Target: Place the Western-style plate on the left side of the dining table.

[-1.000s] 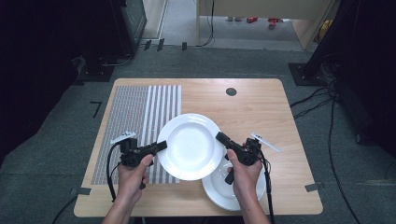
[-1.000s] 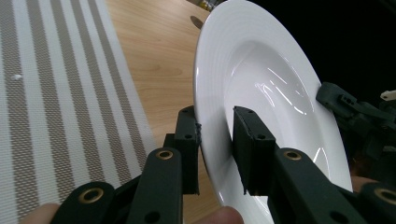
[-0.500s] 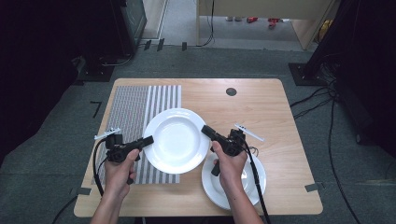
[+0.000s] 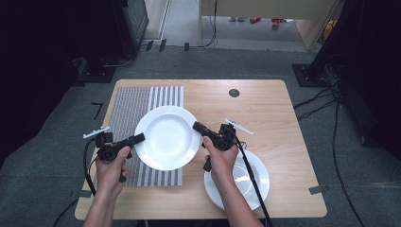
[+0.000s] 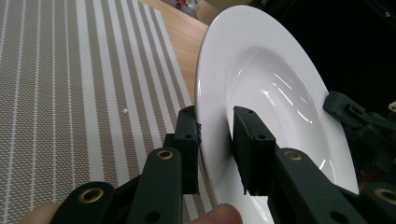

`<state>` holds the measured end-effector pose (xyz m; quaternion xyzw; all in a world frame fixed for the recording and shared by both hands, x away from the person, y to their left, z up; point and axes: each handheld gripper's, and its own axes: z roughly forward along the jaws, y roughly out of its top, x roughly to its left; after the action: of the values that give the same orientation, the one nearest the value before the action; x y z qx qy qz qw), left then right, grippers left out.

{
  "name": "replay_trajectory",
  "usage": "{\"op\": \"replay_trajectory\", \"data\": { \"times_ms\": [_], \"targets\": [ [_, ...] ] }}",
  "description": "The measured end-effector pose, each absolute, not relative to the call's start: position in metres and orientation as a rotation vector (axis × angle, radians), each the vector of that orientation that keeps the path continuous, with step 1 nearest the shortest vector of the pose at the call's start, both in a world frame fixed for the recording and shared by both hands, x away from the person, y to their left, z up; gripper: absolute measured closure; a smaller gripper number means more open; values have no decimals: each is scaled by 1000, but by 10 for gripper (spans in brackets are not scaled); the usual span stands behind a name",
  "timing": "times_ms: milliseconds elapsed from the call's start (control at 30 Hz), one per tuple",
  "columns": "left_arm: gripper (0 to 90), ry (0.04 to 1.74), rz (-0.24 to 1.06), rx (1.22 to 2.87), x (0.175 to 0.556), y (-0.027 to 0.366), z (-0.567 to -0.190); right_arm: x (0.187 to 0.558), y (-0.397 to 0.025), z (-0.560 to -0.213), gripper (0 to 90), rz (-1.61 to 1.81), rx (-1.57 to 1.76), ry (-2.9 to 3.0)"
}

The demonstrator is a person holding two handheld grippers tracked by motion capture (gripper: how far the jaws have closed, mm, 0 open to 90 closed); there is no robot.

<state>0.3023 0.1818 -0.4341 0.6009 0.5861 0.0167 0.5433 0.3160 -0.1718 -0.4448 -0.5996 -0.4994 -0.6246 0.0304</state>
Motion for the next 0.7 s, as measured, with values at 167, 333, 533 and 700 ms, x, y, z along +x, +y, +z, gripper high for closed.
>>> {"op": "replay_trajectory", "data": {
  "times_ms": [167, 333, 533, 700],
  "targets": [
    [731, 1409, 55, 1414, 307, 192, -434, 325, -161, -446, 831, -1910, -1844, -1536],
    [731, 1428, 73, 1404, 313, 202, -434, 334, -149, -448, 830, -1899, -1840, -1539],
    [733, 1456, 82, 1383, 321, 217, -438, 346, -132, -451, 829, -1871, -1838, -1556],
    [735, 1472, 65, 1366, 327, 226, -442, 352, -123, -452, 829, -1855, -1841, -1562]
  ]
}}
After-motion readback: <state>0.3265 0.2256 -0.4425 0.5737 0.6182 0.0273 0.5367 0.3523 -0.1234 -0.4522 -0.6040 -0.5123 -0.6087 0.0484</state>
